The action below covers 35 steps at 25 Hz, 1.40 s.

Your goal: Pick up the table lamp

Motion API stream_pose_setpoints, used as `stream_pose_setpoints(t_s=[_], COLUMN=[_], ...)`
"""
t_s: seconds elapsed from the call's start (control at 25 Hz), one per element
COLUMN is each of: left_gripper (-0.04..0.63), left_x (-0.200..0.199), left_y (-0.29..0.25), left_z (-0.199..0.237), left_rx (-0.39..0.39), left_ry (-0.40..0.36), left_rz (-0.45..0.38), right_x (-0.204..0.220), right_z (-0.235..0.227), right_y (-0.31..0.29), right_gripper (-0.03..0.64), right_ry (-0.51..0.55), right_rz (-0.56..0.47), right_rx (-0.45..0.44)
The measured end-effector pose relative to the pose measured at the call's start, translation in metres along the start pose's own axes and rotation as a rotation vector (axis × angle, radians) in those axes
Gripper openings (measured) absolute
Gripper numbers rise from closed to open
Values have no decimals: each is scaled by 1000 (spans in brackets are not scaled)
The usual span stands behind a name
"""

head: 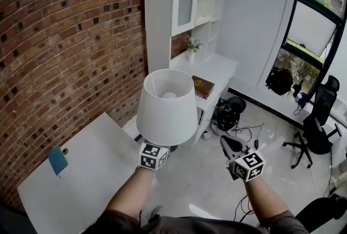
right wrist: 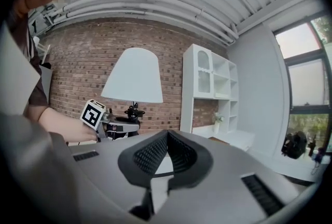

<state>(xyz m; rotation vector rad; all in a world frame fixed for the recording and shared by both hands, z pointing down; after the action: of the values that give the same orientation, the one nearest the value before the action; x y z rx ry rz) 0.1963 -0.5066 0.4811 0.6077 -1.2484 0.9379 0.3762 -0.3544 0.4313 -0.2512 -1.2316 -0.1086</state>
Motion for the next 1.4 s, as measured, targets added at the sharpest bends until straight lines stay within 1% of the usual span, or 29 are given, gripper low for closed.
stream_pose_setpoints(t_s=[0.16, 0.4, 0.48, 0.64, 0.96, 1.12, 1.4], left_gripper=[140, 140, 140, 140, 140, 140, 140], left_x=[-26, -59, -67, -80, -89, -93, -104], left_y=[-20, -44, -50, -59, -59, -58, -58], left_z=[-40, -103, -124, -165, -253, -289, -332], left_rx=[95, 236, 281, 364, 551, 616, 689], left_ry=[-25, -45, -64, -103, -110, -112, -83], left_rz=[16, 32, 39, 54, 92, 105, 117], right_x=[-14, -37, -43, -45, -57, -58, -57], right_z=[-25, -56, -62, -72, -87, -94, -102], right_y=[32, 89, 108, 148, 229, 261, 288], right_gripper=[-6, -6, -6, -6, -6, -6, -6], right_ry=[-27, -22, -32, -57, -55, -69, -81], right_rz=[22, 27, 38, 72, 143, 168, 198], right_rx=[78, 204, 241, 288, 423, 480, 518])
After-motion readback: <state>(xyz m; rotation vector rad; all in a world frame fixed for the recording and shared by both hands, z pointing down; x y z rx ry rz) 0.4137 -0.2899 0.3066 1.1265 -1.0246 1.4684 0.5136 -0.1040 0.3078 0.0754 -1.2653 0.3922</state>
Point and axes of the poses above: the fingertips, and each gripper's own axes: y backward along the fingers, z to its left, x out of its underside, the point moved 3 cm from there along y, backward along the fingers, and after that the axes turned 15 degrees about y, right-handed, at the moved point
